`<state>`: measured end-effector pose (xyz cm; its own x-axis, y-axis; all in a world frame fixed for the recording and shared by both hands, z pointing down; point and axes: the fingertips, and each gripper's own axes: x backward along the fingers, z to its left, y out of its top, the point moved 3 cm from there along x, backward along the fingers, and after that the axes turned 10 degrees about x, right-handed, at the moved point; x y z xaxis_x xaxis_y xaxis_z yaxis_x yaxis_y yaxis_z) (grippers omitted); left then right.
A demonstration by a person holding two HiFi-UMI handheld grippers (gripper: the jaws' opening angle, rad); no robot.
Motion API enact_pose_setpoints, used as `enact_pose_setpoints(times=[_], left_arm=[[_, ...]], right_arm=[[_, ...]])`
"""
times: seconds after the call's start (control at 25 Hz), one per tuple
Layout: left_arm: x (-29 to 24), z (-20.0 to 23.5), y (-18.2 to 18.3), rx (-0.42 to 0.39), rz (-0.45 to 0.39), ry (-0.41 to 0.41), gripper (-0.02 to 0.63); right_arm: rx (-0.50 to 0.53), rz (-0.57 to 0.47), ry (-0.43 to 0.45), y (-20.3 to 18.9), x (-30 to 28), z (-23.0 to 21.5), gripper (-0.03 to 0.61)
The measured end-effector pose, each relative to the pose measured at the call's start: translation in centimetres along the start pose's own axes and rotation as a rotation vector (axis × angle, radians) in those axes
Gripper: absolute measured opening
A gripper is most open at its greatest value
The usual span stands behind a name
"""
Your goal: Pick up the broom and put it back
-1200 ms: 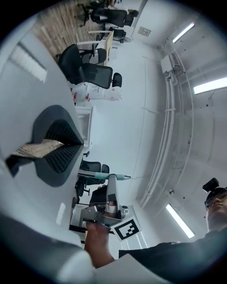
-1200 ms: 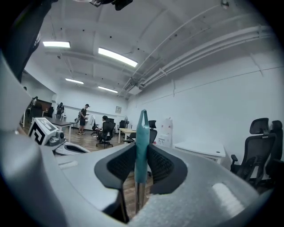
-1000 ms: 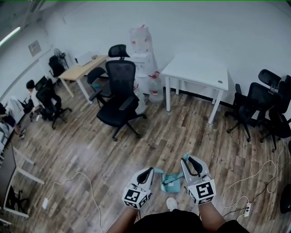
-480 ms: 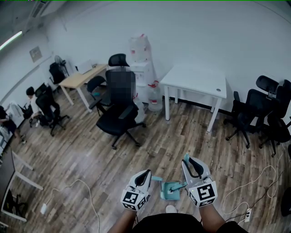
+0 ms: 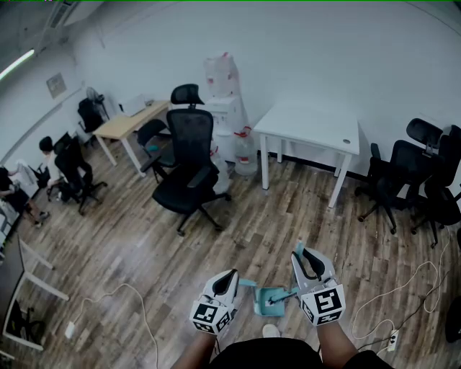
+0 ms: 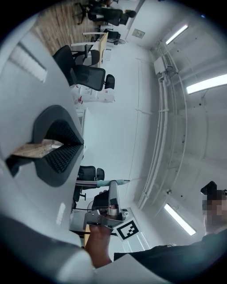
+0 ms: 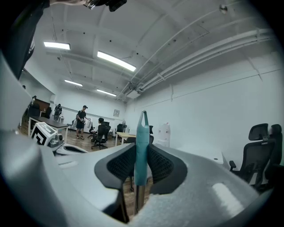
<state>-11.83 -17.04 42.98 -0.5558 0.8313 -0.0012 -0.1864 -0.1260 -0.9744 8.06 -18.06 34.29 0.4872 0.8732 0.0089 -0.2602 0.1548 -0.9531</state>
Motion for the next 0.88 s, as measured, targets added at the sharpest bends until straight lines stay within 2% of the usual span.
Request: enact_pose_setpoints(times=[0.64, 0.88], left_arm=[[-0.1, 0.3, -2.4, 0.020, 0.067, 0.034, 0.018], [0.0, -0.5, -4.0, 0.013, 0.103, 0.025, 0.018]], right_arm=[[0.057, 0.077, 0.027, -3.2, 0.3, 0.8, 0.092], [0.091, 0.135, 0.032, -6.2, 0.9, 1.7, 0.094]])
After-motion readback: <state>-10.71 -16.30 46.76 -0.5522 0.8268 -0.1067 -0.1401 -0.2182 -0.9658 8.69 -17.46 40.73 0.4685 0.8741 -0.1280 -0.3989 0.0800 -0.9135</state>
